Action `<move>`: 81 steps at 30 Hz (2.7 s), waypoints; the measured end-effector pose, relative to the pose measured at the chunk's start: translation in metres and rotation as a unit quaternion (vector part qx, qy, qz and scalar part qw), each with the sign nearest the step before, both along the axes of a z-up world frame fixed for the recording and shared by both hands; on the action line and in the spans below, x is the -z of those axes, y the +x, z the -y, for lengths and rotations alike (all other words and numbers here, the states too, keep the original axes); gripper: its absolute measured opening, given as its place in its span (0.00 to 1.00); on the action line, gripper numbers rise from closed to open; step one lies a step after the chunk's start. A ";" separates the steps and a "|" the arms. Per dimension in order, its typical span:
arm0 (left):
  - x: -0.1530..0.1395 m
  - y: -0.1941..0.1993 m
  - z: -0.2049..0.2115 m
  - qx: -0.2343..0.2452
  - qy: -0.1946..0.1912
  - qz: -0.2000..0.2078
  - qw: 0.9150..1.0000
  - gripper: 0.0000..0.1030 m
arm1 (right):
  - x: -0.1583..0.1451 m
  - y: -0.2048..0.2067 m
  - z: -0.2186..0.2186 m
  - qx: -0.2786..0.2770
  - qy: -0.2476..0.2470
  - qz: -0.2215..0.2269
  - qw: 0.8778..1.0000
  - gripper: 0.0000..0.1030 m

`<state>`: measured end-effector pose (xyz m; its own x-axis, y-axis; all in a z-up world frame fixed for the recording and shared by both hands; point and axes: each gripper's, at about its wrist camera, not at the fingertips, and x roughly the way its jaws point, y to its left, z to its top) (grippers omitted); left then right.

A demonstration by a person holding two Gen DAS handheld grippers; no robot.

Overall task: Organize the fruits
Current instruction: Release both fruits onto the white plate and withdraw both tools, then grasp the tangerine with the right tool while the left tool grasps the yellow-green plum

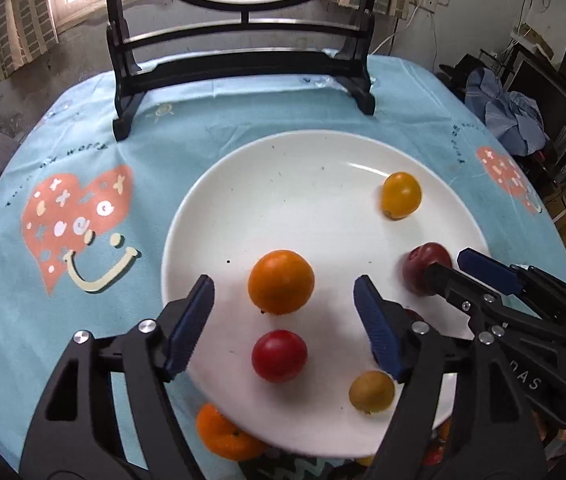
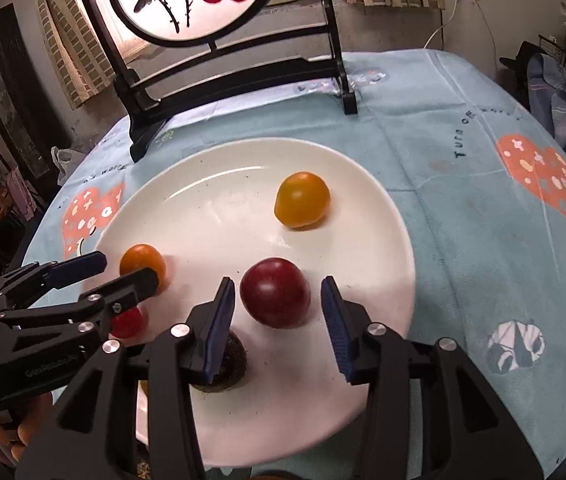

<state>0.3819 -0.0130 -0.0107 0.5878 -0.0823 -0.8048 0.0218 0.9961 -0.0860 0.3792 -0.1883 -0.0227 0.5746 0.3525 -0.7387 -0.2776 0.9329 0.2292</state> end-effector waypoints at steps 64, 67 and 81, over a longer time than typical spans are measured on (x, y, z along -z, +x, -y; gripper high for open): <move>0.030 -0.228 -0.052 -0.056 -0.105 0.031 0.992 0.93 | 0.033 -0.252 0.004 -0.126 0.038 0.025 0.991 0.44; 0.015 -0.206 -0.052 -0.046 -0.108 0.033 0.993 0.87 | 0.033 -0.252 0.002 -0.131 0.039 0.021 0.990 0.44; 0.025 -0.136 -0.048 -0.075 -0.150 -0.045 0.985 0.54 | 0.037 -0.241 0.011 -0.128 0.071 -0.004 0.989 0.44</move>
